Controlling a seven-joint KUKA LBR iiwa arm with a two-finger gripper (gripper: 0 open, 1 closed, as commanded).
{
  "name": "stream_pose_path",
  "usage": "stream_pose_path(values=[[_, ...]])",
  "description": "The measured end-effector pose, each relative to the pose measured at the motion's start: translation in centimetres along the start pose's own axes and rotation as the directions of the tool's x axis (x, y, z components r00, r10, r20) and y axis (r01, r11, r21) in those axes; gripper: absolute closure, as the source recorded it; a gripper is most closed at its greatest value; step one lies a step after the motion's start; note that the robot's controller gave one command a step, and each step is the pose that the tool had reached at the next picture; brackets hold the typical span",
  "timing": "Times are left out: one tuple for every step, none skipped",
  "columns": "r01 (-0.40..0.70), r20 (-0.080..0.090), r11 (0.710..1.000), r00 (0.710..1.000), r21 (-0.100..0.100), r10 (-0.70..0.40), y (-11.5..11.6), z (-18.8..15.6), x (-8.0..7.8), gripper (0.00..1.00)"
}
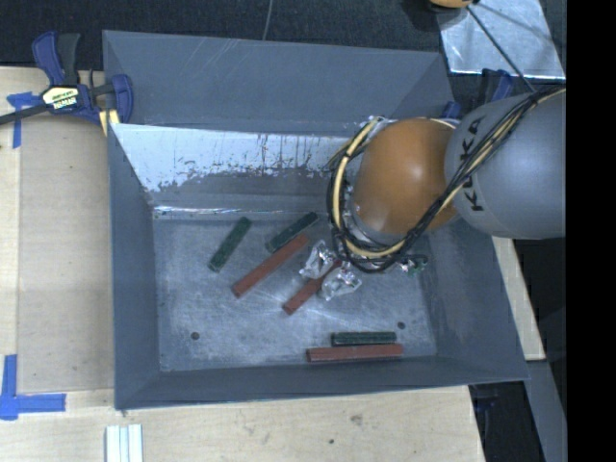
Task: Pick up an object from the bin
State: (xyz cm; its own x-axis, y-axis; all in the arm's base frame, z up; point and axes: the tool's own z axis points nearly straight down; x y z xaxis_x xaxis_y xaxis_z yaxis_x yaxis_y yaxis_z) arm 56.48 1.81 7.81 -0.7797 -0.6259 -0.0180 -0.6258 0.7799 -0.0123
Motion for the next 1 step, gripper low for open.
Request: stream_pose_path(values=[[0.048,-0.013,0.999,0.999,-0.01,-0.048,-0.37,-15.25,1.07,1.0]])
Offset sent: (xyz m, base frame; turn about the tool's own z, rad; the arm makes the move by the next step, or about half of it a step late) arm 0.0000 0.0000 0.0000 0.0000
